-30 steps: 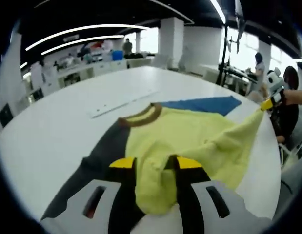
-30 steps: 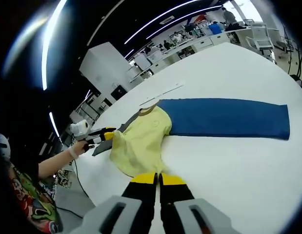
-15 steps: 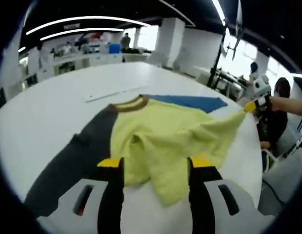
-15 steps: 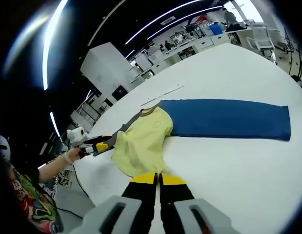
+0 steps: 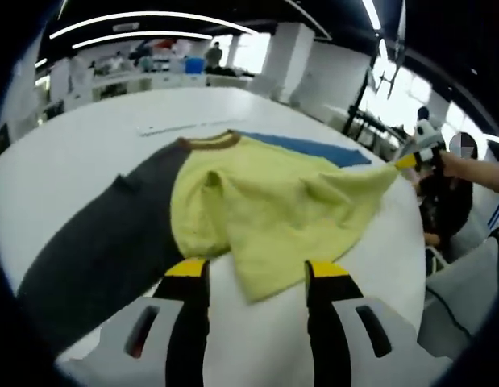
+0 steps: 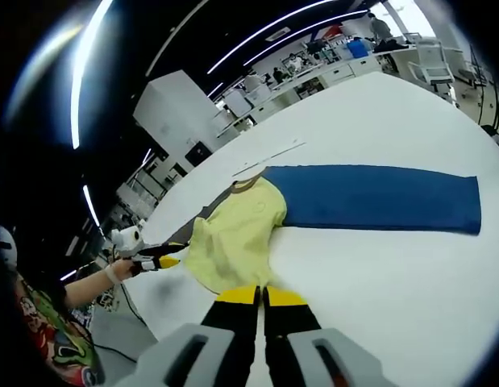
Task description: Fold the garment on the visible template until the final outline fits inside the template.
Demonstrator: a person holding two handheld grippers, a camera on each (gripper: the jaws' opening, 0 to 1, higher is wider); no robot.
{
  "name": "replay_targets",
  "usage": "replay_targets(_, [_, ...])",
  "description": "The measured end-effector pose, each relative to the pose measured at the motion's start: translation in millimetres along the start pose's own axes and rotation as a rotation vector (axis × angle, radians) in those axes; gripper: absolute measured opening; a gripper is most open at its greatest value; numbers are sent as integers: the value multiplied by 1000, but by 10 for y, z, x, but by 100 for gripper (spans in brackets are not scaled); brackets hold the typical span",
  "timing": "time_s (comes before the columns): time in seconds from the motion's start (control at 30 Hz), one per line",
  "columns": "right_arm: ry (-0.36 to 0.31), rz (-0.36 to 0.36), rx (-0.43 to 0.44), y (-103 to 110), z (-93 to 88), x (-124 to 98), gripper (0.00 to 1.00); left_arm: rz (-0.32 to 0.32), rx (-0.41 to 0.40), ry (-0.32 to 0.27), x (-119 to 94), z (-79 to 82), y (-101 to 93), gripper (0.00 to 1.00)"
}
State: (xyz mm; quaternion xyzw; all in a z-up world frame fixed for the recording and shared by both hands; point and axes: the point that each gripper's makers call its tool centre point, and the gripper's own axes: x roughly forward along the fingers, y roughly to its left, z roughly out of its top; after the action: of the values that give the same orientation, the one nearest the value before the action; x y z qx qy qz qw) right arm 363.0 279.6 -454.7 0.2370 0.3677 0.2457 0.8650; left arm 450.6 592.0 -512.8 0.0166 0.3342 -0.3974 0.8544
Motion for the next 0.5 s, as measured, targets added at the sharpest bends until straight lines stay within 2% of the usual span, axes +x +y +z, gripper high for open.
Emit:
replay_targets(0.1, [-1,1,2,0,-3,-2,0,10,-2,28,31,-79,8,29])
replay_targets(0.33, [-2,1,5,-3,-12,-8,0,25,-18,65,85,-211,19,18])
replay_targets(0.5, [-3,1,6,-5,-7,-6,0,38,-64,54,101,-225,34,8])
